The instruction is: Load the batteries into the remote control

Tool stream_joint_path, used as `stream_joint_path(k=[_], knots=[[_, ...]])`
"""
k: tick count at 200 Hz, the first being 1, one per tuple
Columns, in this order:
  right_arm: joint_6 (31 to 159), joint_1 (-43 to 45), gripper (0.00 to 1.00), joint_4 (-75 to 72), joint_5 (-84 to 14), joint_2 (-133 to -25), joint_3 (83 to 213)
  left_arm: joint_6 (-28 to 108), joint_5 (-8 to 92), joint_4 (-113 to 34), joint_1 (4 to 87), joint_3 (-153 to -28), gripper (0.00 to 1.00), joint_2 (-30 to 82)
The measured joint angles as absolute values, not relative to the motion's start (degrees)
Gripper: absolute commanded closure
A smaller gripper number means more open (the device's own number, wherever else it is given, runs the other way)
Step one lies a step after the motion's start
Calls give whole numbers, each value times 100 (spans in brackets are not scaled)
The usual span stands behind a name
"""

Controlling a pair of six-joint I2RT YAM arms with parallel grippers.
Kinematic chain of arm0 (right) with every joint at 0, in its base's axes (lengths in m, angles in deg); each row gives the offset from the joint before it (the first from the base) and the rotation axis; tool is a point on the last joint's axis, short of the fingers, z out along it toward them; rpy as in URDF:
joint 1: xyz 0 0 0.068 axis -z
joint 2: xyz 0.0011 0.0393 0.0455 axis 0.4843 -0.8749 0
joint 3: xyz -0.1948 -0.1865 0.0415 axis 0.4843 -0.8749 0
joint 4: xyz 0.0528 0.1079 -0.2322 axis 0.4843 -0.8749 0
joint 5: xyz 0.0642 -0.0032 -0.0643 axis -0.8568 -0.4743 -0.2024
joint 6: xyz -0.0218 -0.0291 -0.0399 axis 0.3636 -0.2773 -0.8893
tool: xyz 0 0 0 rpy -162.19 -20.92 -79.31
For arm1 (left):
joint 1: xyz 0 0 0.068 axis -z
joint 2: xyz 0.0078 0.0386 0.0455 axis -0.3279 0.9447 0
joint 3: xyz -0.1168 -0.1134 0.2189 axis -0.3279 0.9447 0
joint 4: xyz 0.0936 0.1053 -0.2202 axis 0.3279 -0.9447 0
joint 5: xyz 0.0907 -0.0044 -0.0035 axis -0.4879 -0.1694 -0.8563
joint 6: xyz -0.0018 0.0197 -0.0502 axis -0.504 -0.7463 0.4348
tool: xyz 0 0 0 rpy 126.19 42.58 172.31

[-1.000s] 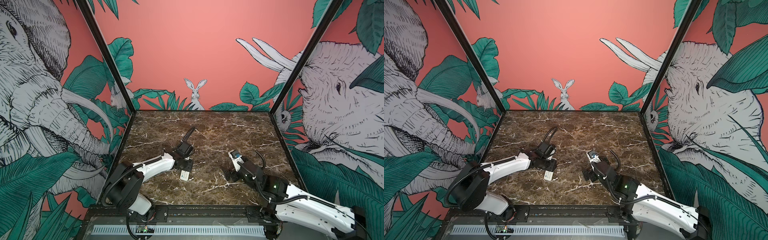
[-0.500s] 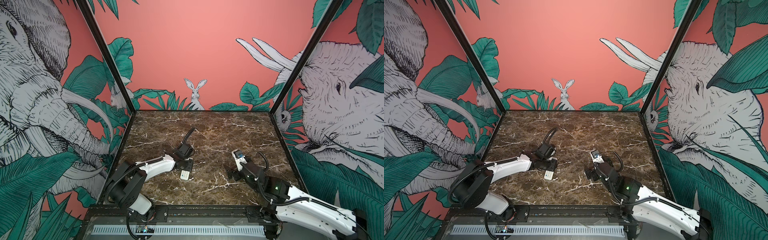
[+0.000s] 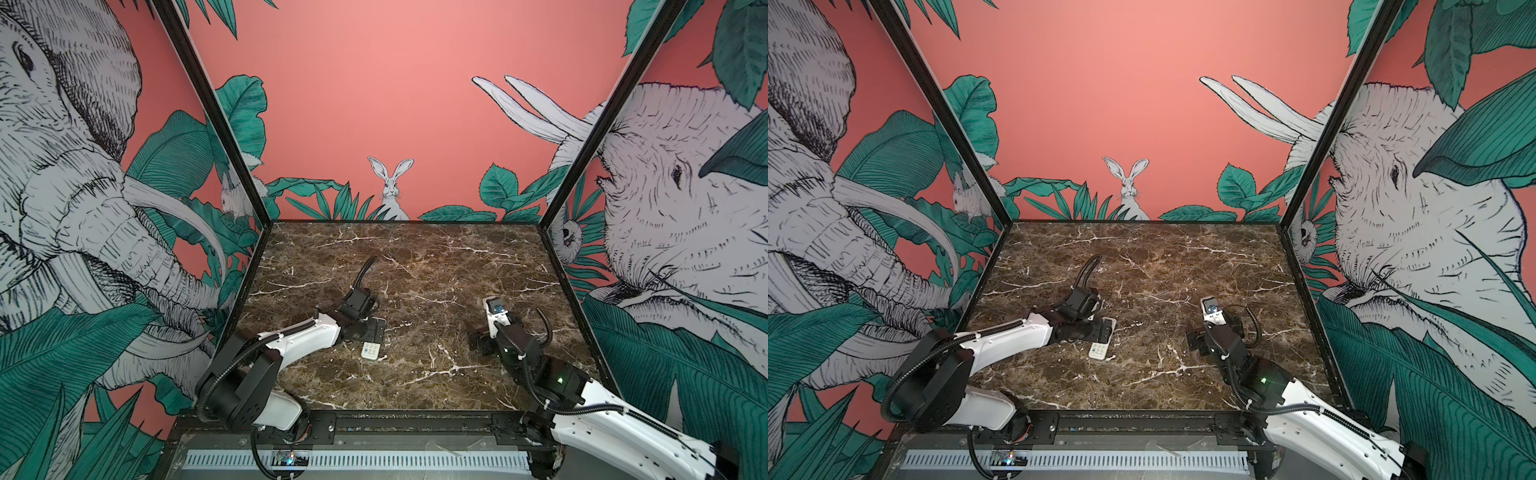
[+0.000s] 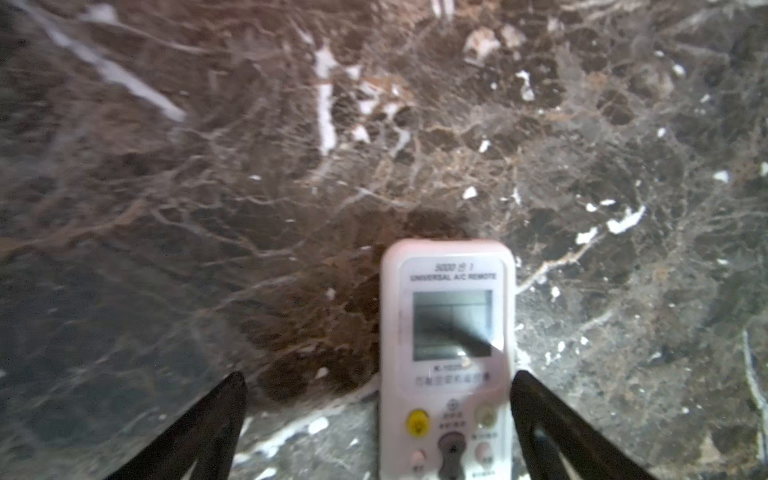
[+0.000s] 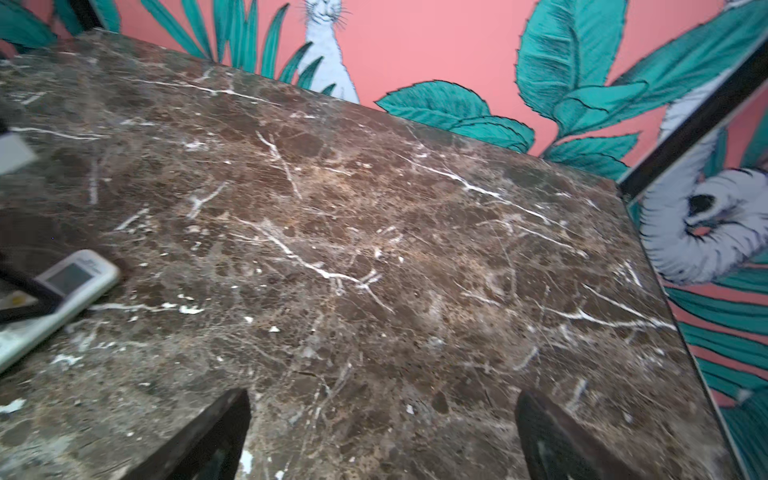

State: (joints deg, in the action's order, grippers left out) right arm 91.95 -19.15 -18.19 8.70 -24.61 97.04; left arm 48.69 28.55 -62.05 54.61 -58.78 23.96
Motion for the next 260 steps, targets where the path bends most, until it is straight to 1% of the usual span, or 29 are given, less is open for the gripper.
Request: stream_joint_path(k=[22, 64, 91, 121, 150, 167, 185, 194, 206, 221, 240, 260], knots=[[9180, -1414, 1, -1795, 1021, -2310, 9462, 4797, 2291, -6364, 5179, -5891, 1, 2143], [8808, -501, 1, -1325, 1084, -2284, 9066, 4615, 505, -6673, 4916, -6119, 0, 2252], [8345, 57, 1, -741, 1034, -2208, 8800, 4440, -26, -6522, 4582, -6125, 0, 2182], [7912, 730, 1, 232, 894, -2402, 8343, 3769, -632, -5849, 4328, -6062, 0, 1843], [7715, 1311, 1, 1427, 536, -3126, 7757, 3127, -988, -5001, 4090, -5974, 0, 1880], [7683, 1554, 1, 2002, 332, -3635, 7591, 2788, -1080, -4098, 3911, -5627, 0, 1998], [7674, 1812, 1, 2852, 118, -4203, 7506, 2327, -1077, -2518, 3760, -4836, 0, 2304], [7674, 1930, 1, 3303, 46, -4496, 7490, 2045, -924, -1847, 3712, -4444, 0, 2510], [7676, 2087, 1, 3875, -68, -4885, 7479, 1772, -671, -1305, 3679, -4093, 1, 2654], [7687, 2258, 1, 4419, -262, -5281, 7479, 1503, -365, -697, 3625, -3894, 0, 2711], [7718, 2437, 1, 5016, -520, -5823, 7534, 1304, 68, 429, 3426, -3852, 0, 3004], [7763, 2583, 1, 5646, -798, -6518, 7685, 1308, 636, 765, 3126, -3800, 1, 3063]])
